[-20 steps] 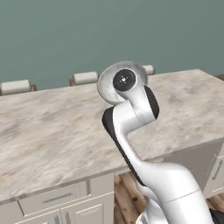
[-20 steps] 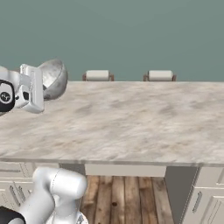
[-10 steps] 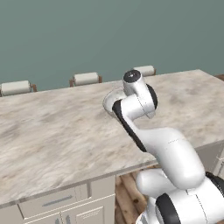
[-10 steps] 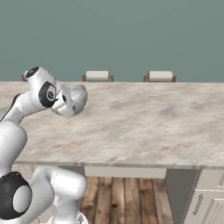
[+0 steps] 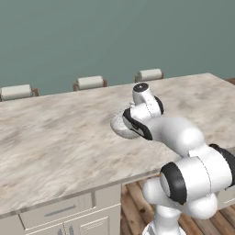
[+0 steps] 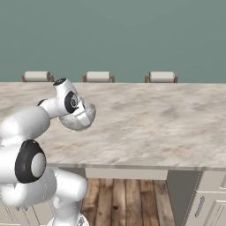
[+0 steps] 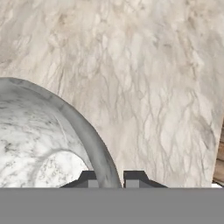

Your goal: Clear the mugs and bowl far away from the sink.

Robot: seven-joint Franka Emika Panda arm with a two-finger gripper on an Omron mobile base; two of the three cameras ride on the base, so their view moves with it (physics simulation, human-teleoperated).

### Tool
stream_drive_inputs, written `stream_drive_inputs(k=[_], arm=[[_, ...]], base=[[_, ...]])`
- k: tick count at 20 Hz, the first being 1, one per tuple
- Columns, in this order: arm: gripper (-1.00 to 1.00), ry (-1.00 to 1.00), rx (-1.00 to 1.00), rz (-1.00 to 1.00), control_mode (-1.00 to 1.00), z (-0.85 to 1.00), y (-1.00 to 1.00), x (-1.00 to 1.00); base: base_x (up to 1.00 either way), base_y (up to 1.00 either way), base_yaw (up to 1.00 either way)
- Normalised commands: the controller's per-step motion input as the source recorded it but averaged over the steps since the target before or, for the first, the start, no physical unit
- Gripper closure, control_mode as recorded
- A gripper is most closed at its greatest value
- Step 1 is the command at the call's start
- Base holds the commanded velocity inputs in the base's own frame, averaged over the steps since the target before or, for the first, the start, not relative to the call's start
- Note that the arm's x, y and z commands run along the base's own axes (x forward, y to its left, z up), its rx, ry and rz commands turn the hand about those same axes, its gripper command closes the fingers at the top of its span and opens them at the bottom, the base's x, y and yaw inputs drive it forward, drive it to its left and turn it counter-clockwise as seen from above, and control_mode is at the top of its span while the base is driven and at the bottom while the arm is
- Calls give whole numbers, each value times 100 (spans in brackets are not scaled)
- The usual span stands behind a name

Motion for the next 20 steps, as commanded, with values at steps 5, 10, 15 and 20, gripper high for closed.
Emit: stream_drive_inputs(k=[5, 10, 15, 20], arm=[[100, -1, 3, 2, -100, -60, -13, 26], [100, -8, 13, 0, -100, -31, -10, 4], [100, -13, 13, 0, -100, -12, -5, 0], [-100, 0, 1, 0, -100, 0, 0, 0]], base=[[0, 0, 0], [0, 0, 0], [0, 0, 0], [0, 0, 0]])
